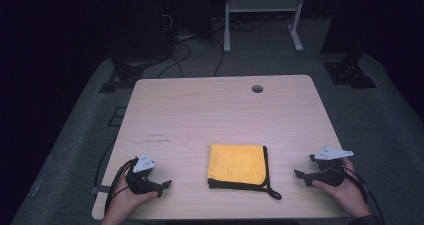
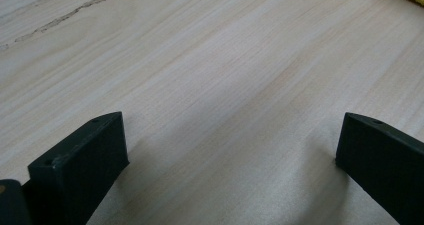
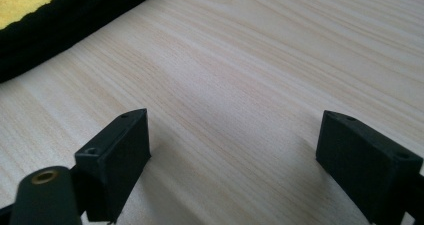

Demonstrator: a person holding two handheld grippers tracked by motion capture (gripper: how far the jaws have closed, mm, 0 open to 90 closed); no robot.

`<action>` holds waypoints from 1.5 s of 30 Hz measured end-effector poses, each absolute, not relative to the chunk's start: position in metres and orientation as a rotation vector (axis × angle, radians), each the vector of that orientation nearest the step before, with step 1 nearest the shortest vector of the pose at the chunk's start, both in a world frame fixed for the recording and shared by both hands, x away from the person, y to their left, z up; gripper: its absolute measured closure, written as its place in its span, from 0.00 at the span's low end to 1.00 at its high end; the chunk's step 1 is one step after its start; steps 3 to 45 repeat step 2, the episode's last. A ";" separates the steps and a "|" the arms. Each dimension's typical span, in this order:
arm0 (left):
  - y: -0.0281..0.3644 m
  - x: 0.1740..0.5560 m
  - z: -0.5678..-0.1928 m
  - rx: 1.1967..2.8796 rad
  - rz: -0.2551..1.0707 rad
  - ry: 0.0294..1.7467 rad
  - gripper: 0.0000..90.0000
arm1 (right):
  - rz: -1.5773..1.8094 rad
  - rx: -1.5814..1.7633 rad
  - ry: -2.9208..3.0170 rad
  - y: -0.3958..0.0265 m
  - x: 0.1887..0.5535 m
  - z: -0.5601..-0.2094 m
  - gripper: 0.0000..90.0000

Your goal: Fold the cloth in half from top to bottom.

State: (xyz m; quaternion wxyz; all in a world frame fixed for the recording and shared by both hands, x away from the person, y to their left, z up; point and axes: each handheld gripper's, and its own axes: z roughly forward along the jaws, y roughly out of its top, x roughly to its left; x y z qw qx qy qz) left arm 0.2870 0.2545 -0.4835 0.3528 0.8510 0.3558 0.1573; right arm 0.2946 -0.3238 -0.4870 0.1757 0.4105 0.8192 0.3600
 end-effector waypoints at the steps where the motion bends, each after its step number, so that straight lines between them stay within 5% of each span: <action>1: 0.255 0.287 -0.483 2.201 0.407 0.920 0.00 | 1.018 1.172 2.317 -0.324 0.294 -0.487 0.14; 45: 0.255 0.287 -0.484 2.201 0.407 0.921 0.00 | 1.018 1.178 2.312 -0.324 0.294 -0.487 0.14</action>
